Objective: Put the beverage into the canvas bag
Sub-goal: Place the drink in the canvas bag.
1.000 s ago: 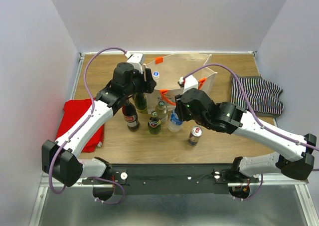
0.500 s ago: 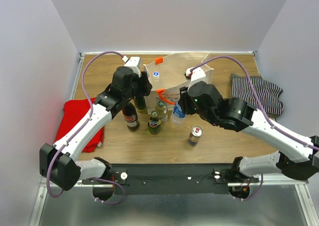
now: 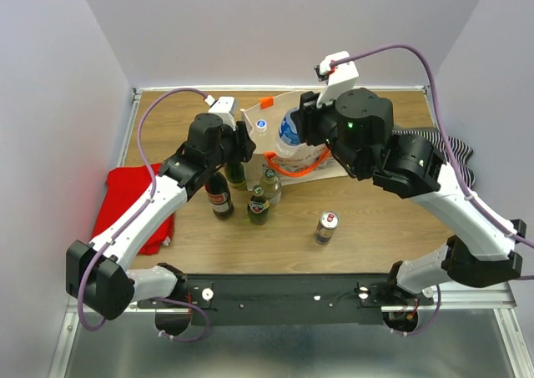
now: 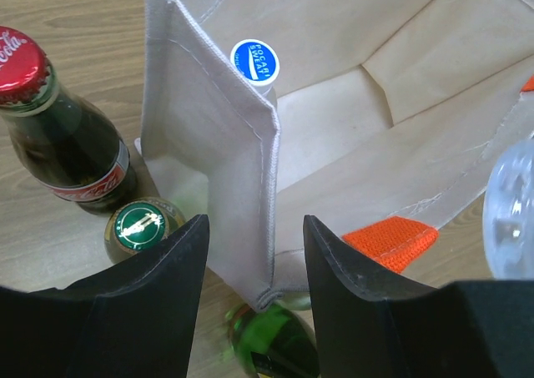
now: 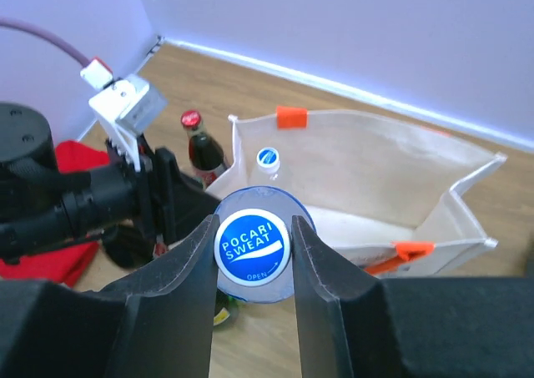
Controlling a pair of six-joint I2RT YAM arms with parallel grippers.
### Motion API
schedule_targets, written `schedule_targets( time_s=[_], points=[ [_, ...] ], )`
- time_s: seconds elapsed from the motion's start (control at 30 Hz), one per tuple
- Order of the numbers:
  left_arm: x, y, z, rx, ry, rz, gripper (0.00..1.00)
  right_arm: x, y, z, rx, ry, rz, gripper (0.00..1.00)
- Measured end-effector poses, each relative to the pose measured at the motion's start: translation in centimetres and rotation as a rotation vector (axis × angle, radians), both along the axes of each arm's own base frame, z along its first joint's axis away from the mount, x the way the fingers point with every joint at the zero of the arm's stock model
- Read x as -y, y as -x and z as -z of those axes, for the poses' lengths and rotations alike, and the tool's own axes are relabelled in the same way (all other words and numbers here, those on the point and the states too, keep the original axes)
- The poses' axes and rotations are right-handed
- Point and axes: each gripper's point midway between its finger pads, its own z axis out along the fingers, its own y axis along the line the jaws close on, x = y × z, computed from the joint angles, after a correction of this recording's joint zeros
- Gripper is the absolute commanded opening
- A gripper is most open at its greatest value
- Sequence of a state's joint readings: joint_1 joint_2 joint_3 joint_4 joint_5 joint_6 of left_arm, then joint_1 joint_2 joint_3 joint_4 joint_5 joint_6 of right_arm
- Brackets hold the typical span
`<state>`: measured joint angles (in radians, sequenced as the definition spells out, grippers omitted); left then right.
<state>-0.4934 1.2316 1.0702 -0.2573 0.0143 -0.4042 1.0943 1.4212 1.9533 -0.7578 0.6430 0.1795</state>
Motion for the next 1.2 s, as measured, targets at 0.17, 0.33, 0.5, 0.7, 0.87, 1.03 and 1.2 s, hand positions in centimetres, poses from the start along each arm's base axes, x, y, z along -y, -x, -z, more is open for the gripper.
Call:
schedule_targets(
  time_s=[0.17, 0.33, 0.5, 0.7, 0.87, 1.03, 1.2],
  points=[
    [0.8, 0.4, 0.1, 0.0, -0.003, 0.043, 0.57, -0.6, -1.1, -1.7, 0.063, 0.022, 0.02, 0.01],
    [1.3, 0.8, 0.3, 0.003, -0.016, 0.069, 0.57, -1.3, -2.0, -1.4, 0.096, 0.067, 0.035, 0.01],
    [1.6, 1.0, 0.4, 0.006, -0.025, 0.082, 0.57, -1.4, -2.4, -0.7, 0.108, 0.103, 0.04, 0.01],
    [1.7, 1.1, 0.6, 0.003, -0.028, 0.087, 0.57, -1.2, -2.7, -1.2, 0.137, 0.109, 0.059, 0.01],
    [1.8, 1.2, 0.6, 0.004, -0.028, 0.09, 0.57, -1.2, -3.0, -1.1, 0.157, 0.116, 0.066, 0.01],
    [1.8, 1.2, 0.6, 0.004, -0.03, 0.091, 0.57, -1.2, -3.5, -0.6, 0.161, 0.136, 0.064, 0.01],
    [1.9, 1.3, 0.6, 0.007, -0.034, 0.096, 0.57, -0.7, -5.3, -0.6, 0.16, 0.123, 0.074, 0.01]
  ],
)
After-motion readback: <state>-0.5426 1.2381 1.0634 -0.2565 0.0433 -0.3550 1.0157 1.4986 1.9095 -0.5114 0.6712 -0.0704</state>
